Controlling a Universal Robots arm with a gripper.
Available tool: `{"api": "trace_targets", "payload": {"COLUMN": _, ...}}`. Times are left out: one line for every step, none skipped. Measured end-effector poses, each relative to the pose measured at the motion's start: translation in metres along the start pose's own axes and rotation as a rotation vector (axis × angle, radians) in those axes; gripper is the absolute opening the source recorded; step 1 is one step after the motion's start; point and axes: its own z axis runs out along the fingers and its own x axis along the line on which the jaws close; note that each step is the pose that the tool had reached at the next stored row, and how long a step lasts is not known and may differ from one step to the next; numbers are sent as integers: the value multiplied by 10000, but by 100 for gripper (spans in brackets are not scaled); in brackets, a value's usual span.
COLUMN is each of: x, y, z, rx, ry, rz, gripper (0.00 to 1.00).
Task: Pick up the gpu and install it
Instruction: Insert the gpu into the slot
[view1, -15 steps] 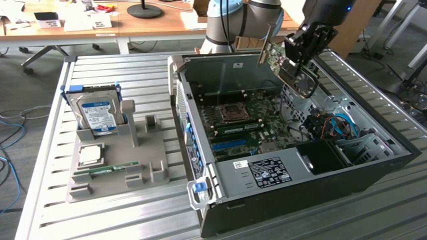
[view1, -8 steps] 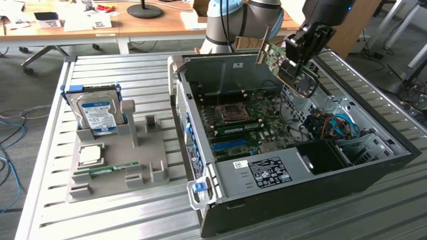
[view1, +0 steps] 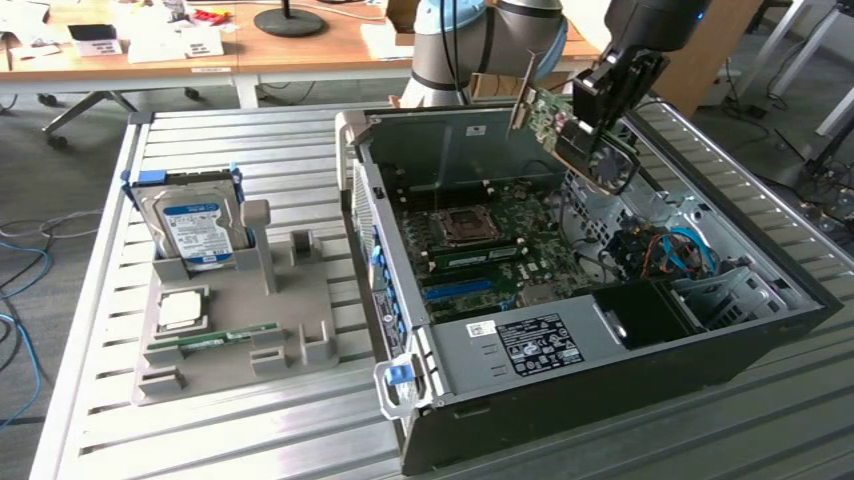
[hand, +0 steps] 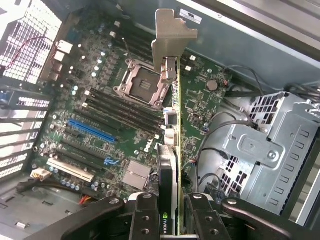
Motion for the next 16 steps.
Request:
{"api": "trace_targets", "payload": {"x": 0, "y": 0, "z": 0, "rx": -1, "ry": 2, "rz": -40, "gripper": 27}}
{"api": "trace_targets", "payload": {"x": 0, "y": 0, "z": 0, "rx": -2, "ry": 4, "rz": -80, "gripper": 27}}
{"api": "trace_targets", "payload": {"x": 0, "y": 0, "z": 0, "rx": -3, "ry": 6, "rz": -118, "gripper": 27}}
{"api": "trace_targets", "payload": {"x": 0, "y": 0, "z": 0, "rx": -4, "ry": 8, "rz": -157, "gripper": 27}}
{"api": "trace_targets", "payload": {"x": 0, "y": 0, "z": 0, "rx": -5, "ry": 10, "rz": -198, "gripper": 27}}
{"api": "trace_targets", "payload": {"x": 0, "y": 1, "z": 0, "rx": -5, "ry": 12, "rz": -234, "gripper": 27}}
{"api": "trace_targets", "payload": {"x": 0, "y": 1, "z": 0, "rx": -6, "ry": 14, "rz": -271, "gripper": 27}}
{"api": "trace_targets", "payload": {"x": 0, "y": 1, "z": 0, "rx": -7, "ry": 16, "rz": -312, "gripper": 27}}
{"api": "trace_targets", "payload": {"x": 0, "y": 1, "z": 0, "rx": -8, "ry": 19, "rz": -355, "gripper": 27}}
{"api": "trace_targets", "payload": {"x": 0, "y": 1, "z": 0, "rx": -9, "ry": 21, "rz": -399, "gripper": 27}}
{"api": "trace_targets", "payload": {"x": 0, "y": 1, "z": 0, "rx": -11, "ry": 23, "rz": -448, "gripper": 27}}
{"api": "trace_targets", "payload": {"x": 0, "y": 1, "z": 0, "rx": -11, "ry": 26, "rz": -494, "gripper": 27}}
{"api": "trace_targets", "payload": {"x": 0, "y": 1, "z": 0, "rx": -12, "ry": 28, "rz": -540, "gripper": 27}}
{"api": "trace_targets", "payload": {"x": 0, "y": 1, "z": 0, "rx": -13, "ry": 30, "rz": -586, "gripper": 27}}
{"api": "trace_targets", "payload": {"x": 0, "y": 1, "z": 0, "rx": -15, "ry": 33, "rz": -632, "gripper": 27}}
{"api": "trace_targets", "payload": {"x": -1, "y": 1, "z": 0, "rx": -16, "ry": 36, "rz": -680, "gripper": 27}}
